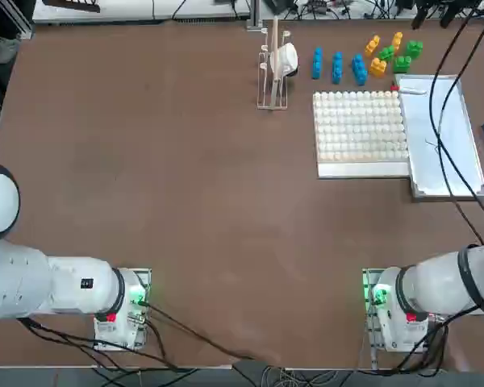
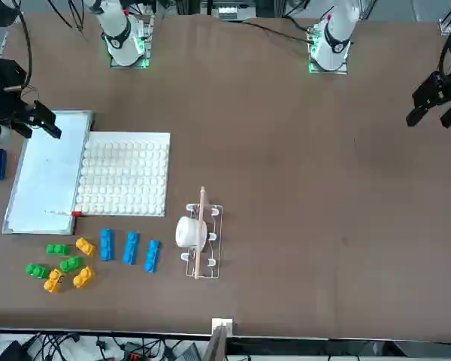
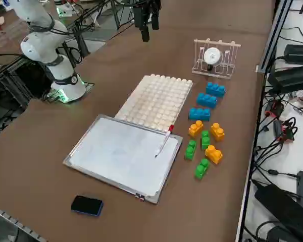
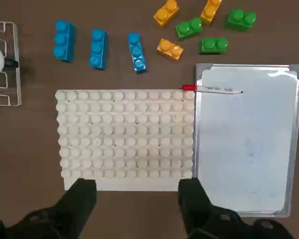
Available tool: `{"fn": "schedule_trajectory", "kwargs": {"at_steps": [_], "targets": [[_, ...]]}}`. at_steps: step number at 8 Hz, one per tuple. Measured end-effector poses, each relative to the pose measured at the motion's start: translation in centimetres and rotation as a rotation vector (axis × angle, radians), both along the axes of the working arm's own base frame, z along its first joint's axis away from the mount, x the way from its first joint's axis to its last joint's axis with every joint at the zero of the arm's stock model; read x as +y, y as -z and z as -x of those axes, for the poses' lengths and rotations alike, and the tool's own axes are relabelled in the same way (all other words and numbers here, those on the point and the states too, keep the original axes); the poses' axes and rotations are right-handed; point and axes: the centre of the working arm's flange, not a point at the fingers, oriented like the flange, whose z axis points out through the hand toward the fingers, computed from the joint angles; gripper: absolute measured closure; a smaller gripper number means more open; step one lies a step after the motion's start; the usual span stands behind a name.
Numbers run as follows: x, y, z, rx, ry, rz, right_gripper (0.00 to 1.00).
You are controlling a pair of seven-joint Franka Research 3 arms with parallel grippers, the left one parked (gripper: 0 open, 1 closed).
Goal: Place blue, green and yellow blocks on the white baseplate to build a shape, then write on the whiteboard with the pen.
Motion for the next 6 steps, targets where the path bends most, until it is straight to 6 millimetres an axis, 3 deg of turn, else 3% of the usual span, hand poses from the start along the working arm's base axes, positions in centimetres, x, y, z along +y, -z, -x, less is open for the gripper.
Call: {"fn": "schedule_trajectory", "kwargs": {"at_steps": [5,6], "targets": [[0.0,-0.2,-0.4,-0.006,0.0,0.001,0.0],[0.1,0.7,-1.0,0.006,0.0,0.003,0.0]]}}
